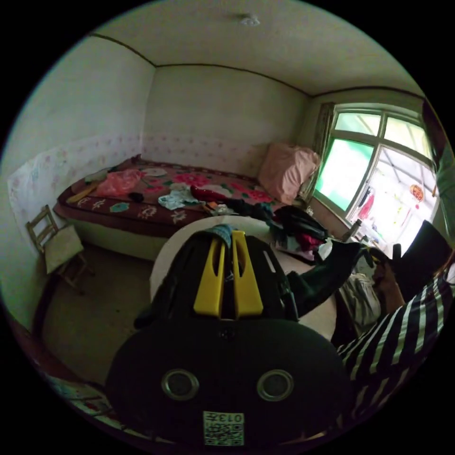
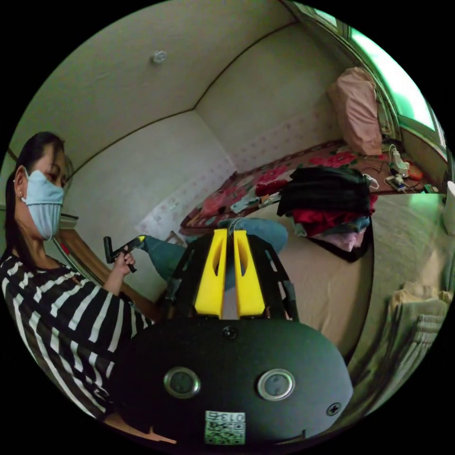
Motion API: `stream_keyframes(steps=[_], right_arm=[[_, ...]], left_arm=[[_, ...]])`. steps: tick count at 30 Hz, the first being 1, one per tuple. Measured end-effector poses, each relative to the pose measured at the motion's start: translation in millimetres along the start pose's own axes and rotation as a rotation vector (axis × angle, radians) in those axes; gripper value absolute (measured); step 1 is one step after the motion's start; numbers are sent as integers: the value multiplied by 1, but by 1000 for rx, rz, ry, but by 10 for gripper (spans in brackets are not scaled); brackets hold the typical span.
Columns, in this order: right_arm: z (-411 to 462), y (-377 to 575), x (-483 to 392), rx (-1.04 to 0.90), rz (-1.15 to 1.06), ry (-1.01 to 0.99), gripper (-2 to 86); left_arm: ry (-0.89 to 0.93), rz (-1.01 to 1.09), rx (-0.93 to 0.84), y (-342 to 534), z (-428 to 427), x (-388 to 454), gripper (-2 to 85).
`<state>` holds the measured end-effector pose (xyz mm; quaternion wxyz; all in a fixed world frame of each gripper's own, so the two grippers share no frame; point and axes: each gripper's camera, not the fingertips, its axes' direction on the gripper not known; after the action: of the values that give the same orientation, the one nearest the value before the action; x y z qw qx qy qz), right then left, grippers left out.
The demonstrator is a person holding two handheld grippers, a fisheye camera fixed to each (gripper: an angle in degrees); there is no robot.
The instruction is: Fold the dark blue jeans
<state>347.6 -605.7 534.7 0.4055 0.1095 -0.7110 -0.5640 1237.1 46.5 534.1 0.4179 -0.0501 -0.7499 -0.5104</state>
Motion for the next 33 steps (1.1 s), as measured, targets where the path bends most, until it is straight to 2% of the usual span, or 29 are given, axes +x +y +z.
stream_keyframes(steps=[2, 4, 9, 11, 13, 15, 16, 17, 19, 20, 25, 30, 33], right_arm=[[-20, 4, 2, 60, 17, 17, 19], [-44, 9, 6, 83, 81, 129, 21], [-47, 34, 32, -12, 257, 414, 27], [-31, 53, 51, -99, 349, 543, 32], [7, 89, 82, -302, 464, 708, 46], [27, 111, 91, -377, 523, 801, 68], [35, 116, 85, -381, 514, 866, 87], [39, 115, 78, -372, 493, 899, 92], [73, 98, 44, -360, 326, 996, 105], [86, 93, 34, -356, 269, 977, 107], [262, 63, -41, -511, -127, 468, 108], [415, 67, -92, -663, -345, 296, 111], [482, 73, -105, -746, -407, 321, 112]], left_arm=[[12, -36, 15, 2, 1, -21, 13], [-14, -69, 11, 2, 4, -41, 14], [54, -189, -58, -5, 60, -111, 19], [70, -192, -184, -5, 130, -145, 26], [97, -192, -331, 8, 194, -168, 35], [149, -269, -458, 31, 245, -188, 55], [148, -305, -505, 48, 264, -199, 66], [115, -327, -473, 62, 268, -208, 75], [79, -340, -448, 80, 270, -219, 90], [68, -362, -454, 93, 273, -227, 105], [-3, -314, -536, 120, 293, -242, 143], [65, -339, -557, 116, 329, -251, 173], [32, -362, -570, 119, 346, -260, 170]])
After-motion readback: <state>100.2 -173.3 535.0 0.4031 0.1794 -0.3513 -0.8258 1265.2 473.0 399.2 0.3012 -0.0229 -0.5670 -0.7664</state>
